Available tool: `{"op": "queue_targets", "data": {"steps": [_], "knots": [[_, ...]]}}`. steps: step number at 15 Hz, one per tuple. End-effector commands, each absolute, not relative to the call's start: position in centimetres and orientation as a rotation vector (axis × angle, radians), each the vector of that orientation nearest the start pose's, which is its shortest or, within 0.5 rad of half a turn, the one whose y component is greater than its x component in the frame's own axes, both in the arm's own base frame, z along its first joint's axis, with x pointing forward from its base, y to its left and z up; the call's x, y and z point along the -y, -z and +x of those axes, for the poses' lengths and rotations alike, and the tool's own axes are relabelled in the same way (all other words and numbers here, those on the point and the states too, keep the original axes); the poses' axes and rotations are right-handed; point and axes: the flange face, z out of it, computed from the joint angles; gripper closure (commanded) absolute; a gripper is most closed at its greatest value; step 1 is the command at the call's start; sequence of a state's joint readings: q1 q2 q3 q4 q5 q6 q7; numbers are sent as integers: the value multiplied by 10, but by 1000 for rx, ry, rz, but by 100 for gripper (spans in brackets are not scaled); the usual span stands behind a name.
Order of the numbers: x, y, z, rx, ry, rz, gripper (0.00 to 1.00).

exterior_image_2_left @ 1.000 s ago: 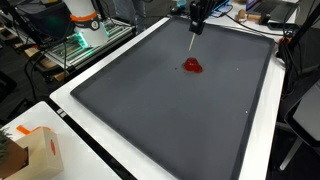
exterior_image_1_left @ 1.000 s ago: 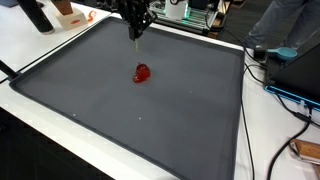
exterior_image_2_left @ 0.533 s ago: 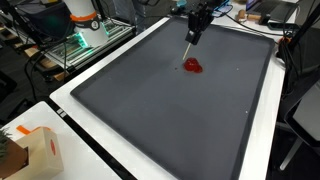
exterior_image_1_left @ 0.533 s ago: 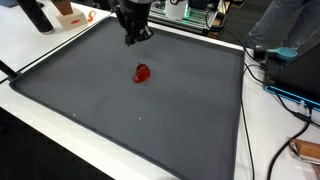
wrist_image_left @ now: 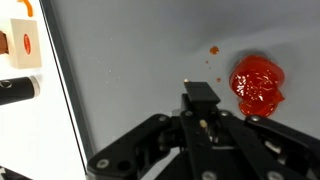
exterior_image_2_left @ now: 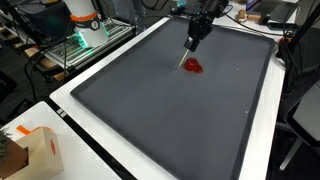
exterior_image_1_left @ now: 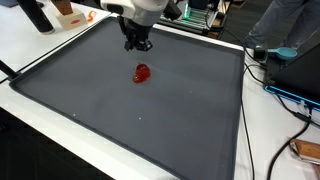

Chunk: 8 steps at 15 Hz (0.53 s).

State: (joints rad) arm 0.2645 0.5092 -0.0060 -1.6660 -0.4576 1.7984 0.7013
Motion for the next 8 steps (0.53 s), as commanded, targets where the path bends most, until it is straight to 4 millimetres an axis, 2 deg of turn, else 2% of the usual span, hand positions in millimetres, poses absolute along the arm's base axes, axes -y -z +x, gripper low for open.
{"op": "queue_targets", "data": {"steps": [1, 8], "knots": [[-130, -282, 631, 351, 179, 2490, 97], [-129, -260, 639, 365, 150, 2388, 97]]}}
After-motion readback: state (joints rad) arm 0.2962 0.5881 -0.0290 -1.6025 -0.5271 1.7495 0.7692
